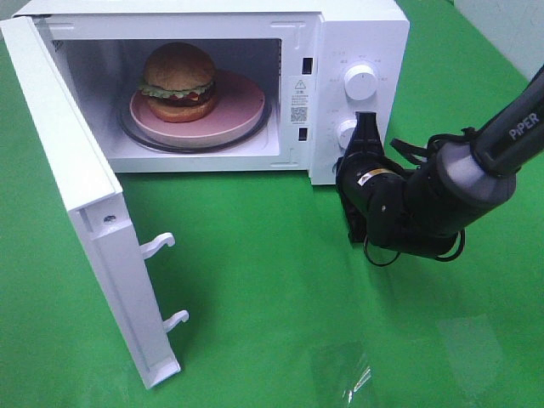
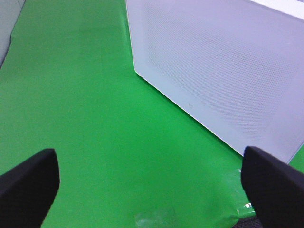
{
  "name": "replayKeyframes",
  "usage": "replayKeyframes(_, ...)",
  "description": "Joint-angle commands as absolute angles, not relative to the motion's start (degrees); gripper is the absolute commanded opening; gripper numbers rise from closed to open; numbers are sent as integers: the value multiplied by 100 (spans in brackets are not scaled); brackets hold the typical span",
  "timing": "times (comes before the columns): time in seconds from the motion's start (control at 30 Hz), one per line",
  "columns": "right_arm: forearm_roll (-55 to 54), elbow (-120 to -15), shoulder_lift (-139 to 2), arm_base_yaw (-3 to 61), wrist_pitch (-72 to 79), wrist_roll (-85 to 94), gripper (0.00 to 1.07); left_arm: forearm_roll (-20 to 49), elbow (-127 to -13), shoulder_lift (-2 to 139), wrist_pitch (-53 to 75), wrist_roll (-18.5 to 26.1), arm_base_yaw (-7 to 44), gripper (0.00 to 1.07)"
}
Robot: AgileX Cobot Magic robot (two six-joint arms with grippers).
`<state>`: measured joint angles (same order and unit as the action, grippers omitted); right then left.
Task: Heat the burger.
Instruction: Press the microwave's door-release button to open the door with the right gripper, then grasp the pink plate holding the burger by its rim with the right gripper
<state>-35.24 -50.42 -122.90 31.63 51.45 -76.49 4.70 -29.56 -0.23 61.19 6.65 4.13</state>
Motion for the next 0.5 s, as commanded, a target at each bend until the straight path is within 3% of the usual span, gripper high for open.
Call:
replayKeyframes(0.03, -3329, -4922, -11992, 3243, 5770, -7695, 0, 498, -2962, -132, 6131, 630, 407, 96)
replayKeyframes(0.23, -3019, -4601, -11734, 3346, 5059, -7609, 0, 498, -2962, -132, 6131, 630, 407, 96)
replayKeyframes(0.5, -1833, -4183, -11081, 3346, 3856, -6950, 0, 498, -2962, -132, 6131, 630, 407, 96)
